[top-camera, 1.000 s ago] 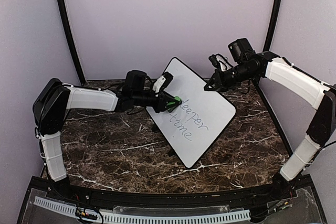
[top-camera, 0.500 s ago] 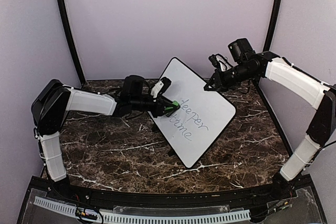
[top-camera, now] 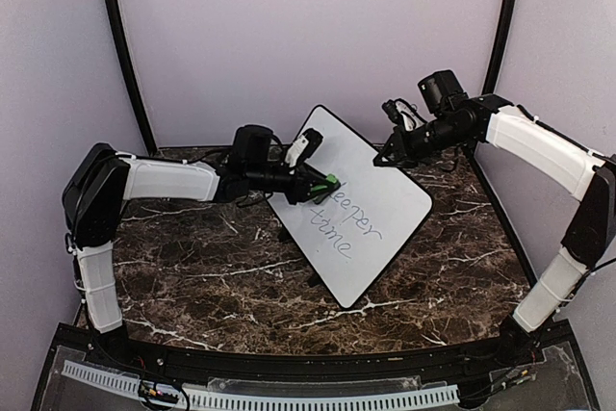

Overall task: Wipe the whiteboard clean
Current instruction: Erase the whiteboard from the whiteboard stand.

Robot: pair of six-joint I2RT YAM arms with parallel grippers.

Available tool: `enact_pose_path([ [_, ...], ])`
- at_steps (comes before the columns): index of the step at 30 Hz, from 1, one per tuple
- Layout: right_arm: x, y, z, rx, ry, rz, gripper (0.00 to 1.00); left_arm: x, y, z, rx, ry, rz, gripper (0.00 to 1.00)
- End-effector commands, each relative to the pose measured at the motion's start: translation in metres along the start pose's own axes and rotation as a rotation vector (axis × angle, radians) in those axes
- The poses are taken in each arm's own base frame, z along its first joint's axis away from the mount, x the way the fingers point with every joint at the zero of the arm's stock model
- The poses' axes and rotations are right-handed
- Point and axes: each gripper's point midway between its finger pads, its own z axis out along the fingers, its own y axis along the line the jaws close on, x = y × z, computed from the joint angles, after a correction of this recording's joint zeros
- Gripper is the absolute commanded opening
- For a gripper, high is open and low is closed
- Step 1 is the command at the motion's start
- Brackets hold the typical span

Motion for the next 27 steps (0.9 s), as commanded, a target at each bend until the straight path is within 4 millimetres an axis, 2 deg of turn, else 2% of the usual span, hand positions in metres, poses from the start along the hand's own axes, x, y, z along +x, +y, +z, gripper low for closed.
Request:
enact_pose_path([
  [1, 0.014, 0.033, 0.011, -0.123, 0.051, -0.151, 0.0, 0.059, -0.011, 0.003, 0.006, 0.114, -0.094, 0.0],
  [2, 0.014, 0.033, 0.011, -0.125, 0.05, -0.152, 0.0, 0.072, -0.013, 0.001, 0.004, 0.126, -0.11, 0.0],
  [6, 0.014, 0.034, 0.011, -0.127, 0.053, -0.151, 0.0, 0.097, -0.015, -0.008, -0.013, 0.147, -0.151, 0.0],
  [9, 0.014, 0.034, 0.01, -0.126, 0.05, -0.151, 0.0, 0.105, -0.016, -0.008, -0.009, 0.151, -0.162, 0.0],
  [11, 0.014, 0.033, 0.011, -0.123, 0.05, -0.151, 0.0, 0.102, -0.015, -0.007, -0.009, 0.145, -0.162, 0.0],
  [13, 0.014, 0.033, 0.01, -0.124, 0.049, -0.15, 0.0, 0.095, -0.014, -0.003, -0.005, 0.14, -0.152, 0.0],
  [15, 0.014, 0.033, 0.01, -0.125, 0.049, -0.151, 0.0, 0.072, -0.01, 0.003, 0.0, 0.112, -0.122, 0.0],
  [16, 0.014, 0.033, 0.01, -0.123, 0.049, -0.151, 0.0, 0.069, -0.008, 0.006, 0.001, 0.11, -0.118, 0.0],
  [17, 0.014, 0.033, 0.01, -0.123, 0.049, -0.151, 0.0, 0.055, -0.008, 0.009, 0.006, 0.092, -0.101, 0.0],
  [21, 0.015, 0.033, 0.01, -0.123, 0.05, -0.152, 0.0, 0.029, -0.003, 0.017, 0.013, 0.065, -0.072, 0.0],
  [23, 0.015, 0.033, 0.01, -0.123, 0.05, -0.152, 0.0, 0.021, -0.001, 0.02, 0.014, 0.056, -0.064, 0.0],
  [27, 0.014, 0.033, 0.011, -0.123, 0.05, -0.152, 0.0, 0.019, 0.0, 0.021, 0.012, 0.055, -0.065, 0.0],
])
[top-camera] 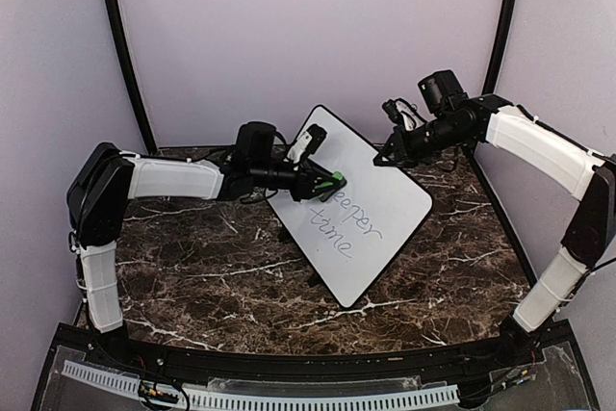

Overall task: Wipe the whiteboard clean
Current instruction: Erase the whiteboard from the whiteboard stand.

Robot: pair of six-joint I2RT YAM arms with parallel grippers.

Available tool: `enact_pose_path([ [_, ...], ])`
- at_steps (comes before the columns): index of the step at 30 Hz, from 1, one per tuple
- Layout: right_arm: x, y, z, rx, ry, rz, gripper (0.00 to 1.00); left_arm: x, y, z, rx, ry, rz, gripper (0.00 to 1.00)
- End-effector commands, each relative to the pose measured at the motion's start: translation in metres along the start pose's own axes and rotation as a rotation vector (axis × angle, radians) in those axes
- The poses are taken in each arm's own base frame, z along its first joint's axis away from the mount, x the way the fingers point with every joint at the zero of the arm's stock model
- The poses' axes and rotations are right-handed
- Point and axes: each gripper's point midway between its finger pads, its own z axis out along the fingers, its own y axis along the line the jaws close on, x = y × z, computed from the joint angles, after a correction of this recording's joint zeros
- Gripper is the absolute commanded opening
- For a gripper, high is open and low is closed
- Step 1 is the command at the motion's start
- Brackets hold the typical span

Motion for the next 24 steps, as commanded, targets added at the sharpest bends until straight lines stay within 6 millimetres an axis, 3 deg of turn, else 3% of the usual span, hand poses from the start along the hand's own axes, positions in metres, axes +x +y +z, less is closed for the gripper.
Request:
enact_pose_path([
  [1, 0.015, 0.033, 0.01, -0.125, 0.054, -0.147, 0.0, 0.034, 0.008, 0.013, -0.037, 0.091, -0.046, 0.0],
  [7, 0.016, 0.033, 0.01, -0.124, 0.054, -0.15, 0.0, 0.072, 0.005, 0.001, -0.059, 0.135, -0.084, 0.0],
  [9, 0.016, 0.033, 0.011, -0.124, 0.055, -0.148, 0.0, 0.099, 0.002, -0.006, -0.072, 0.173, -0.115, 0.0],
  [14, 0.016, 0.033, 0.012, -0.125, 0.058, -0.146, 0.0, 0.12, -0.001, -0.013, -0.082, 0.189, -0.142, 0.0],
  [18, 0.016, 0.033, 0.012, -0.124, 0.059, -0.146, 0.0, 0.108, 0.004, -0.007, -0.082, 0.172, -0.129, 0.0],
  [24, 0.017, 0.033, 0.012, -0.125, 0.06, -0.146, 0.0, 0.057, 0.016, 0.014, -0.08, 0.105, -0.072, 0.0],
])
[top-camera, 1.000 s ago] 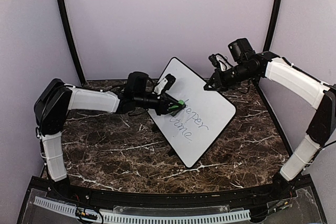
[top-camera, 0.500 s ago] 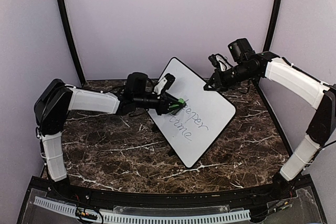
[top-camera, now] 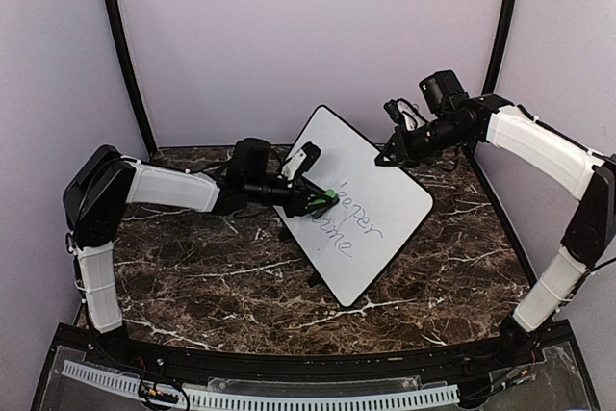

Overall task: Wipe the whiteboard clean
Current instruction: Erase the whiteboard from the whiteboard stand.

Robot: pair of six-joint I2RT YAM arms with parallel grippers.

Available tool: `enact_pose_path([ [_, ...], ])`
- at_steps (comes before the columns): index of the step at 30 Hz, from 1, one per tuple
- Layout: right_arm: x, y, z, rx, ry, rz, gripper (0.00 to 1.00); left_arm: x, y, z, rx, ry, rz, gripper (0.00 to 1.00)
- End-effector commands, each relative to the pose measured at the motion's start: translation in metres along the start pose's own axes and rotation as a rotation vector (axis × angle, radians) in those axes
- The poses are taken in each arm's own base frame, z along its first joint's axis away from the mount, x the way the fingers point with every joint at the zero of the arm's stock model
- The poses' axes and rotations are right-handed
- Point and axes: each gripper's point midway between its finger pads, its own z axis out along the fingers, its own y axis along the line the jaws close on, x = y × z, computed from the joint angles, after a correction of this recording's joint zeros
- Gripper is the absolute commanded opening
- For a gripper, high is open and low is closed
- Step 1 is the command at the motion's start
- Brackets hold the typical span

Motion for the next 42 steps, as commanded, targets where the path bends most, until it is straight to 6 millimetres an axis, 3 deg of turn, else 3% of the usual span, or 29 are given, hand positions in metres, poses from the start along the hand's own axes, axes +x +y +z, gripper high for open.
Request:
enact_pose_path([
  [1, 0.018, 0.036, 0.012, -0.133, 0.06, -0.152, 0.0, 0.004, 0.022, 0.027, -0.072, 0.051, -0.025, 0.0],
  [4, 0.018, 0.035, 0.013, -0.13, 0.061, -0.151, 0.0, -0.014, 0.026, 0.031, -0.087, 0.025, -0.015, 0.0],
  [7, 0.017, 0.035, 0.014, -0.131, 0.064, -0.151, 0.0, -0.016, 0.024, 0.034, -0.102, 0.031, -0.011, 0.0],
  [11, 0.017, 0.035, 0.014, -0.132, 0.064, -0.152, 0.0, 0.003, 0.019, 0.033, -0.114, 0.066, -0.024, 0.0],
  [19, 0.017, 0.034, 0.016, -0.136, 0.07, -0.147, 0.0, 0.066, 0.014, 0.018, -0.131, 0.119, -0.092, 0.0],
  [23, 0.017, 0.034, 0.016, -0.135, 0.07, -0.147, 0.0, 0.069, 0.013, 0.019, -0.149, 0.108, -0.081, 0.0],
  [26, 0.017, 0.034, 0.016, -0.136, 0.071, -0.147, 0.0, 0.062, 0.015, 0.022, -0.172, 0.092, -0.054, 0.0],
  [36, 0.017, 0.034, 0.017, -0.137, 0.072, -0.146, 0.0, -0.009, 0.011, 0.034, -0.18, -0.048, 0.052, 0.0],
  [42, 0.017, 0.034, 0.017, -0.135, 0.074, -0.145, 0.0, -0.016, 0.0, 0.039, -0.154, -0.066, 0.068, 0.0],
])
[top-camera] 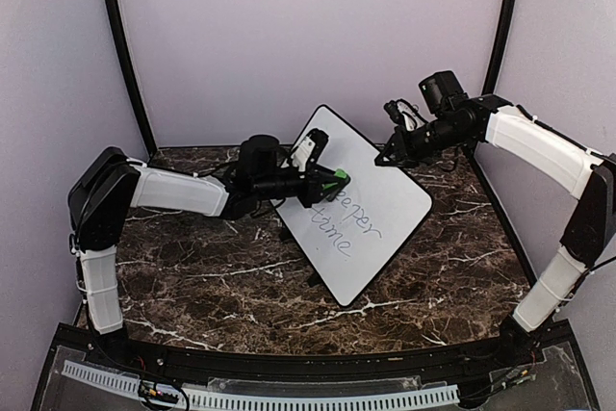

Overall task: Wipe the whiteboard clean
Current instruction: Erase the whiteboard from the whiteboard stand.

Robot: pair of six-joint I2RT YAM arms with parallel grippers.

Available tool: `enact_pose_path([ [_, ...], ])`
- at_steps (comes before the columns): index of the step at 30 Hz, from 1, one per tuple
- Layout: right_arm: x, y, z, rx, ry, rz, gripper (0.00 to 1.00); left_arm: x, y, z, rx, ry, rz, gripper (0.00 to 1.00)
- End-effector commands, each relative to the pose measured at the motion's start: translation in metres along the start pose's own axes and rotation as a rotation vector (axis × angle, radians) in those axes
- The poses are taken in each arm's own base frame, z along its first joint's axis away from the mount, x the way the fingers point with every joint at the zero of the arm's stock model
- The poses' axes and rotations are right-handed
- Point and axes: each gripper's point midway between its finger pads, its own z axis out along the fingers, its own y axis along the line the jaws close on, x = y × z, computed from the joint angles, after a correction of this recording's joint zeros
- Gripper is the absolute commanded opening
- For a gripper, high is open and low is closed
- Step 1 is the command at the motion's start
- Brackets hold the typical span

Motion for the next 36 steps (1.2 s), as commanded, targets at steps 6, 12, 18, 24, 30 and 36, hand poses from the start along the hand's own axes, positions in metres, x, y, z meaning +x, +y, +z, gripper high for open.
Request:
enact_pose_path([
  [6, 0.018, 0.037, 0.016, -0.134, 0.074, -0.155, 0.0, 0.074, -0.015, 0.014, -0.002, 0.163, -0.063, 0.0],
  [12, 0.022, 0.034, 0.019, -0.129, 0.081, -0.143, 0.0, 0.099, -0.016, -0.001, -0.027, 0.175, -0.099, 0.0],
  [18, 0.017, 0.033, 0.025, -0.127, 0.087, -0.143, 0.0, 0.089, -0.022, -0.002, -0.014, 0.168, -0.091, 0.0],
  [24, 0.017, 0.03, 0.031, -0.124, 0.098, -0.134, 0.0, 0.052, -0.025, 0.01, 0.001, 0.13, -0.056, 0.0],
  [30, 0.016, 0.031, 0.031, -0.128, 0.098, -0.133, 0.0, 0.02, -0.025, 0.025, 0.015, 0.103, -0.043, 0.0],
  [36, 0.013, 0.034, 0.026, -0.127, 0.084, -0.14, 0.0, 0.051, -0.033, 0.017, 0.017, 0.171, -0.08, 0.0],
])
